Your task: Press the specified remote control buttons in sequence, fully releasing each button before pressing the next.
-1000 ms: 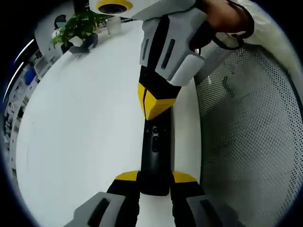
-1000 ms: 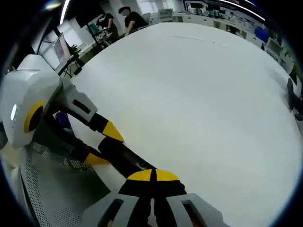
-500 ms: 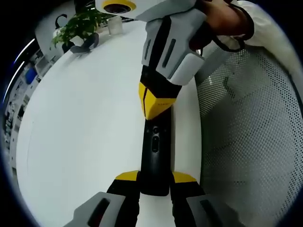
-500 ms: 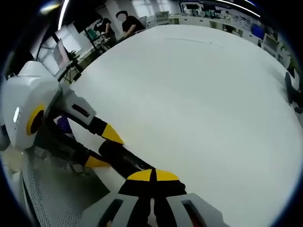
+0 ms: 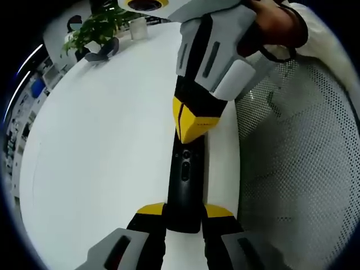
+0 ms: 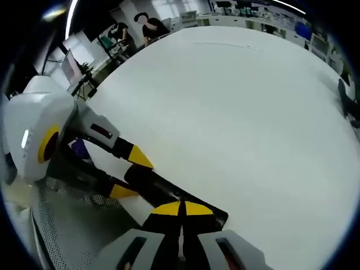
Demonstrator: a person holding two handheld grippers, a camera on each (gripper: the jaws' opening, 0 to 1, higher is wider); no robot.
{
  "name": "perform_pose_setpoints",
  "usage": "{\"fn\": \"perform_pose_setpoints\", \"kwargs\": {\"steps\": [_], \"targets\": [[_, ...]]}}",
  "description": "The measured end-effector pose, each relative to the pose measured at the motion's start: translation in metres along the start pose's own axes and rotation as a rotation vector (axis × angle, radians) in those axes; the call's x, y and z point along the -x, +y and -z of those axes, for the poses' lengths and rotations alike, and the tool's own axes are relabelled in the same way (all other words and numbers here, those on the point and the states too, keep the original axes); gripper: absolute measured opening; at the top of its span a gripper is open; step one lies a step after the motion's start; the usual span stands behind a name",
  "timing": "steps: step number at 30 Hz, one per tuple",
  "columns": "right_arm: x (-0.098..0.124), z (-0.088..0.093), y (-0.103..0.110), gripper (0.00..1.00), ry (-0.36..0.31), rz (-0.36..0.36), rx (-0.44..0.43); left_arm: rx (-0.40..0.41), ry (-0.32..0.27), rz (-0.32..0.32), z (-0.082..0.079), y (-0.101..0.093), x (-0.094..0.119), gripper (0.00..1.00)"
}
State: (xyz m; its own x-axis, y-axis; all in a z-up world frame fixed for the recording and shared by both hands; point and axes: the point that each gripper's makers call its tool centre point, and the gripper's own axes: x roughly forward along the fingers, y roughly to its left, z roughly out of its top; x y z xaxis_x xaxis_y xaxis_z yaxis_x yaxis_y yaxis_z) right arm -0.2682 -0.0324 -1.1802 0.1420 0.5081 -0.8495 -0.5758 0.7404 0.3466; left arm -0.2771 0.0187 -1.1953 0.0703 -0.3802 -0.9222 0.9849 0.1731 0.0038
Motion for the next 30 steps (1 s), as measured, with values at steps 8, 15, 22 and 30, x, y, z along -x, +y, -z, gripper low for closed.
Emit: {"fn": "perform_pose_setpoints", "kwargs": {"steps": [8, 15, 22, 30], "targets": [[-0.0015, 0.0008, 0.0022, 0.00, 0.014, 0.003, 0.019, -0.007, -0.009, -0.001, 0.0001, -0.0003, 0.0001, 0.22], [-0.0022, 0.0017, 0.0027, 0.00, 0.019, 0.002, 0.031, -0.016, -0.008, 0.001, 0.0002, -0.0003, 0.0000, 0.22], [-0.0033, 0.0029, 0.0021, 0.00, 0.023, 0.003, 0.038, -0.021, -0.012, 0.007, 0.0002, -0.0002, -0.0001, 0.22], [-0.0047, -0.0016, -0.0027, 0.00, -0.001, 0.009, 0.036, -0.019, -0.013, 0.010, -0.0002, 0.0000, -0.0004, 0.23]]}}
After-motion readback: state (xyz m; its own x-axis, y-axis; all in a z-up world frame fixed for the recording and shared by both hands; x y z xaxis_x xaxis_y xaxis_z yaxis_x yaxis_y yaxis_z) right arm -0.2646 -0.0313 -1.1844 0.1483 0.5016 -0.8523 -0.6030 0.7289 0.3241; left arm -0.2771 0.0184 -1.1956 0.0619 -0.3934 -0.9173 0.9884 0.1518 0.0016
